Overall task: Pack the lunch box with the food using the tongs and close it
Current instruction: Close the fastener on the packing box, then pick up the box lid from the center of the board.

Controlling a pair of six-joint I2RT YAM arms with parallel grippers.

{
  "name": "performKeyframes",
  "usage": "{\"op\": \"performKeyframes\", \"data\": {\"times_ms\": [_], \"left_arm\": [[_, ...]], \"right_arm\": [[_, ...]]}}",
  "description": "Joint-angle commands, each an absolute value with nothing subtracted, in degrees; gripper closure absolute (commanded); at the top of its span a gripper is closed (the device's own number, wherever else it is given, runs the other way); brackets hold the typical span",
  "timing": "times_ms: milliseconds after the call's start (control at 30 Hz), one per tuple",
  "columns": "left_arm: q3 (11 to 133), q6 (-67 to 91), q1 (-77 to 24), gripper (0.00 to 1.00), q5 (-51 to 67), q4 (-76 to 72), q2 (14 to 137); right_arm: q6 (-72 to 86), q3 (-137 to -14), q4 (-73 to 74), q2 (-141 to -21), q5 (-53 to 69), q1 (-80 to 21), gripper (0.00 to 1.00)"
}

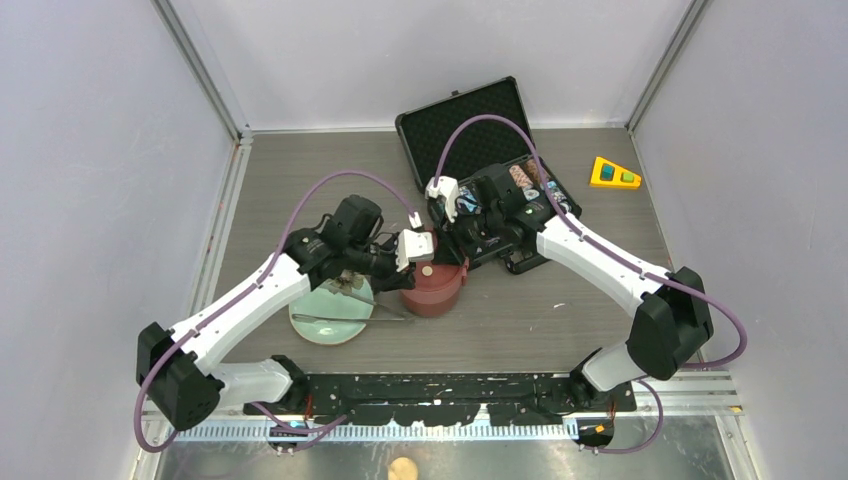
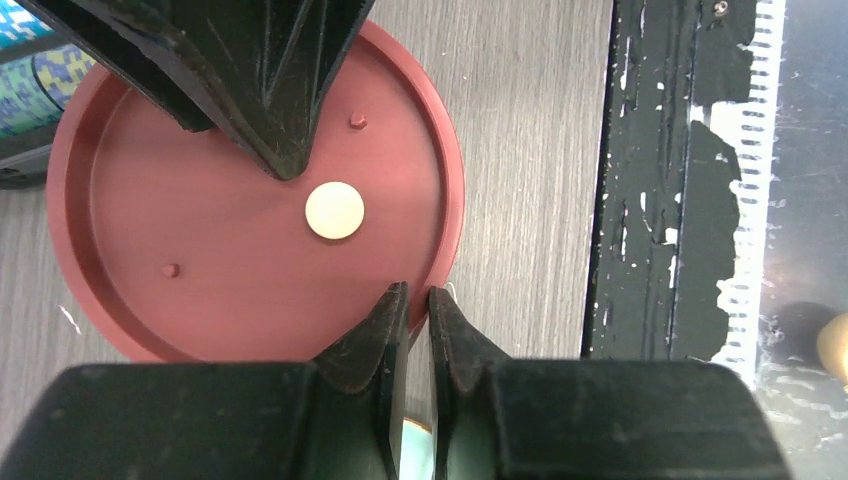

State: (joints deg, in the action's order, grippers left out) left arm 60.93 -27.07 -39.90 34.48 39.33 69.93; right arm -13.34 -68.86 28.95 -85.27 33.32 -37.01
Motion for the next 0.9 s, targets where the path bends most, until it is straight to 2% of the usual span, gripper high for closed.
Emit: {"op": "performKeyframes", "data": {"times_ms": [0,233,467,667,867], "left_arm": [[57.8,-30.7,-41.0,0.89,27.8,42.7,71.0],[64.5,-27.0,-41.0,0.89,30.2,43.7,70.1],[68.5,-20.2,-41.7,0.89,30.8,38.0,70.1],[68.4,-19.6,-43.0,0.89,30.2,36.1,71.9],[63.1,-23.5,-45.4,0.89,26.6,37.3,72.7]], "right_arm": [[-13.1,-64.3,43.5,-90.0,29.0,-37.2,0.53],[-13.1,-64.8,44.2,-89.6,28.9,-37.2,0.53],[-13.2,-64.8,44.5,-89.4,29.0,-37.2,0.53],[-13.1,-64.8,44.4,-90.0,29.4,-37.2,0.53],[-13.1,-65.3,44.9,-90.1,29.6,-37.2,0.53]]}}
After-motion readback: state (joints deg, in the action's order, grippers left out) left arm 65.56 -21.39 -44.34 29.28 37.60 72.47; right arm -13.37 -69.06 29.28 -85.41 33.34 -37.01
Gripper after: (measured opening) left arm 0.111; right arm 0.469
